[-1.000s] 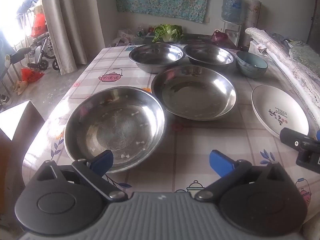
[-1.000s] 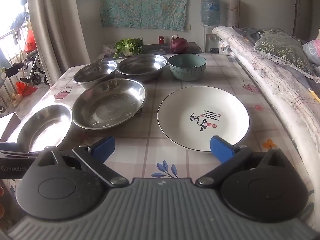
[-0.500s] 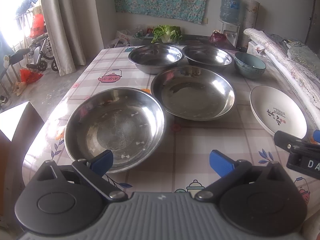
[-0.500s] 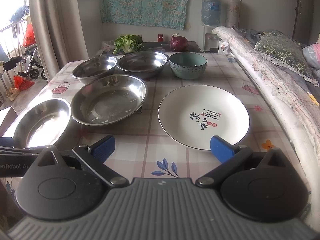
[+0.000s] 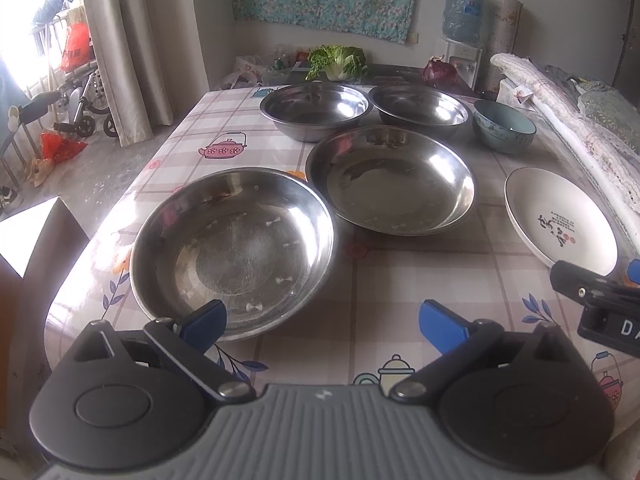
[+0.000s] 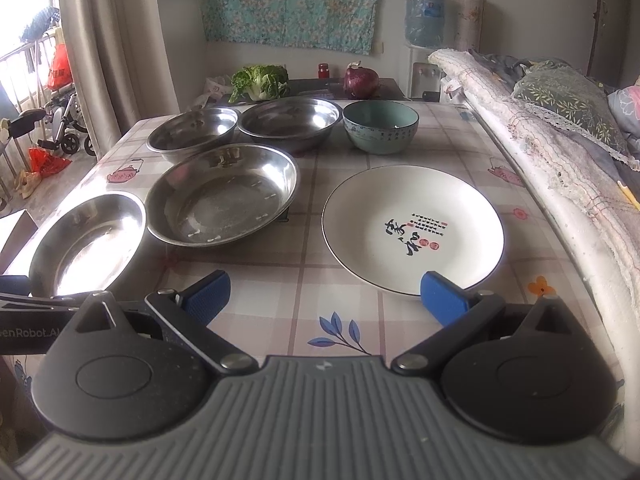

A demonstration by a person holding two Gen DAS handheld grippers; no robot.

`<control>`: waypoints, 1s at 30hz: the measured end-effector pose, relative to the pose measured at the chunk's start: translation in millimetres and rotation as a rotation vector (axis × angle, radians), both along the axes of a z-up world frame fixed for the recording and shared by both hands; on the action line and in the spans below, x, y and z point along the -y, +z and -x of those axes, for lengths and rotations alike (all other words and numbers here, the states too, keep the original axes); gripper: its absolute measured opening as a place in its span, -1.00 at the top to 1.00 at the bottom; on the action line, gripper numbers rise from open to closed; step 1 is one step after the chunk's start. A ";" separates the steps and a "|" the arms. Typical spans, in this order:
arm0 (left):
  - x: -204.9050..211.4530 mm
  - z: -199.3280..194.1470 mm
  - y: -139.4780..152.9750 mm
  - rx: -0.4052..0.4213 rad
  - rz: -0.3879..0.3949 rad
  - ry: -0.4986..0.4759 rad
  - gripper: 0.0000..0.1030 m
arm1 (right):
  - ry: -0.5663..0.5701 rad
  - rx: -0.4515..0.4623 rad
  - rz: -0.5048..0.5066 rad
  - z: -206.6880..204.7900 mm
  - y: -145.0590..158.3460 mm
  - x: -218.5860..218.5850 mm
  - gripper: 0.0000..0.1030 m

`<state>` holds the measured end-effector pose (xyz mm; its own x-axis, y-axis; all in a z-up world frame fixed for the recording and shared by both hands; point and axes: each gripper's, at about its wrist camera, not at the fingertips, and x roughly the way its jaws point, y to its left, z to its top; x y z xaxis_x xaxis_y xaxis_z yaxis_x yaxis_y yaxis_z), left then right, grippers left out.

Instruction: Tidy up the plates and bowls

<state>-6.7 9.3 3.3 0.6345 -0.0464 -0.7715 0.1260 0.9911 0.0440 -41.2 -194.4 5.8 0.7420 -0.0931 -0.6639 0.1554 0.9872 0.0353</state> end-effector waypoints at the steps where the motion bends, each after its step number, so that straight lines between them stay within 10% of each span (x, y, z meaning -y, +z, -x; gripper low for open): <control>1: 0.0 0.2 -0.7 0.000 -0.001 0.000 -1.00 | 0.001 0.000 0.001 0.1 0.1 -0.6 -0.98; 30: 1.6 0.0 -4.4 -0.004 -0.009 -0.002 -1.00 | 0.009 -0.012 0.006 0.1 -2.5 -2.0 -0.98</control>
<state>-6.7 7.7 -1.1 0.6313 -0.0407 -0.7745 0.1282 0.9904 0.0524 -41.3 -192.4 3.4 0.7348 -0.0900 -0.6722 0.1467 0.9888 0.0280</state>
